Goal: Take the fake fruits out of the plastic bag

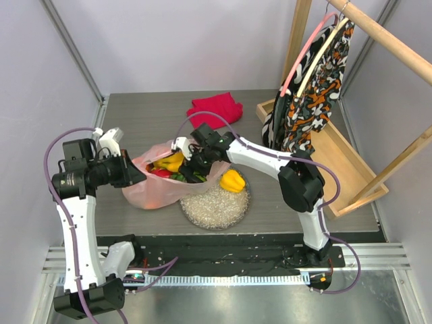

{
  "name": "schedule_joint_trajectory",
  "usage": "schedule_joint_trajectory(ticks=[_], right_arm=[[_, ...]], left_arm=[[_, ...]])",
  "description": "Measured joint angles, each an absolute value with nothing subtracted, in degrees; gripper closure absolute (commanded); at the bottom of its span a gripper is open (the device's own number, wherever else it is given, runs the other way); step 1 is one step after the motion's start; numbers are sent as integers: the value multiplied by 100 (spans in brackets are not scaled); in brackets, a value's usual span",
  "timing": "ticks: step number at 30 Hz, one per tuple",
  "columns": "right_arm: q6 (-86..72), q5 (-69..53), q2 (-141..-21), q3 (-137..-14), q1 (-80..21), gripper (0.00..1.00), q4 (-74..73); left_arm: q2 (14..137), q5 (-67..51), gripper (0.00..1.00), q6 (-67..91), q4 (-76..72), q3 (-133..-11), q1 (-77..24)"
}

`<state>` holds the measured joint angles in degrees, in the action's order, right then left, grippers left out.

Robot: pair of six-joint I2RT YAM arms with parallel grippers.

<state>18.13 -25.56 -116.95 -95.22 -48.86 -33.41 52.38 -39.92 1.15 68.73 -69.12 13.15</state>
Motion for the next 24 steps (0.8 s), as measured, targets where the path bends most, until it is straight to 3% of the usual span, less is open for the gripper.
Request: schedule_joint_trajectory(ticks=[1,10,14,24], right_arm=[[1839,-2556,-11695,-9522,-4901,8,-3330],[2018,-2362,-11880,-9478,-5301,6,-3334],[2093,-2102,-11935,-9435,-5496,30,-3321],[1813,-1944,-11452,-9465,-5214,29,-3076]], left_arm=[[5214,-3994,95,126,6871,-6890,1315],[5107,-4012,95,220,6838,-6759,1315],[5105,-4014,95,259,6820,-6713,1315],[5068,-4012,95,257,6757,-6646,1313]])
